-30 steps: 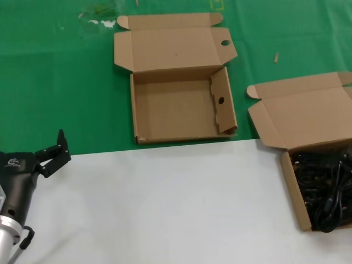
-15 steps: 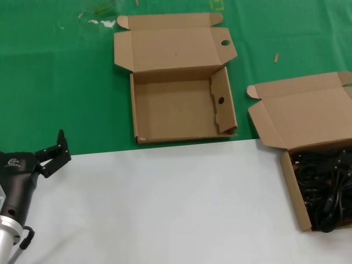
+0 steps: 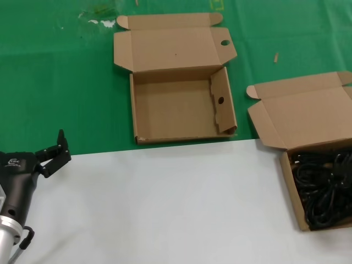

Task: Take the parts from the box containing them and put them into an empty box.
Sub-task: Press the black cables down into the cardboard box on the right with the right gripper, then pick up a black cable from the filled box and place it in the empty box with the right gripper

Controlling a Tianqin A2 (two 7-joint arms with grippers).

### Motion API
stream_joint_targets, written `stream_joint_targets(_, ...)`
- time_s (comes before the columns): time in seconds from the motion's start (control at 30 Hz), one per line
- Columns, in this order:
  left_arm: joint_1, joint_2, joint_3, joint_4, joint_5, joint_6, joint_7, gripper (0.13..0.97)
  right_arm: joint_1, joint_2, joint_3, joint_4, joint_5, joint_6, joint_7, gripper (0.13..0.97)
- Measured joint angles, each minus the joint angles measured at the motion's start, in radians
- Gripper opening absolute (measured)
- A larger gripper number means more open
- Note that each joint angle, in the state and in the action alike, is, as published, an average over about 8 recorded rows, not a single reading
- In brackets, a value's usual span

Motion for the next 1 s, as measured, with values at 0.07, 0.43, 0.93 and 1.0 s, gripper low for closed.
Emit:
stream_joint_targets(0.07,0.0,0.0,0.0,0.0,0.0,0.0,0.0,0.966,0.004,-0.001,-0.005,-0.005,-0.001,0.002,0.001,0.518)
stream_joint_targets(0.43,0.0,0.0,0.0,0.0,0.0,0.0,0.0,0.966,-0.02,0.027,0.003,0.009,0.011,0.029,0.017,0.288)
stream_joint_targets(0.93,0.0,0.0,0.0,0.0,0.0,0.0,0.0,0.966,-0.114,0.097,0.086,0.106,0.091,0.041,0.071,0.217)
stream_joint_targets(1.0,0.0,0.0,0.0,0.0,0.0,0.0,0.0,0.966,-0.12,0.106,0.107,0.13,0.117,0.032,0.093,0.217)
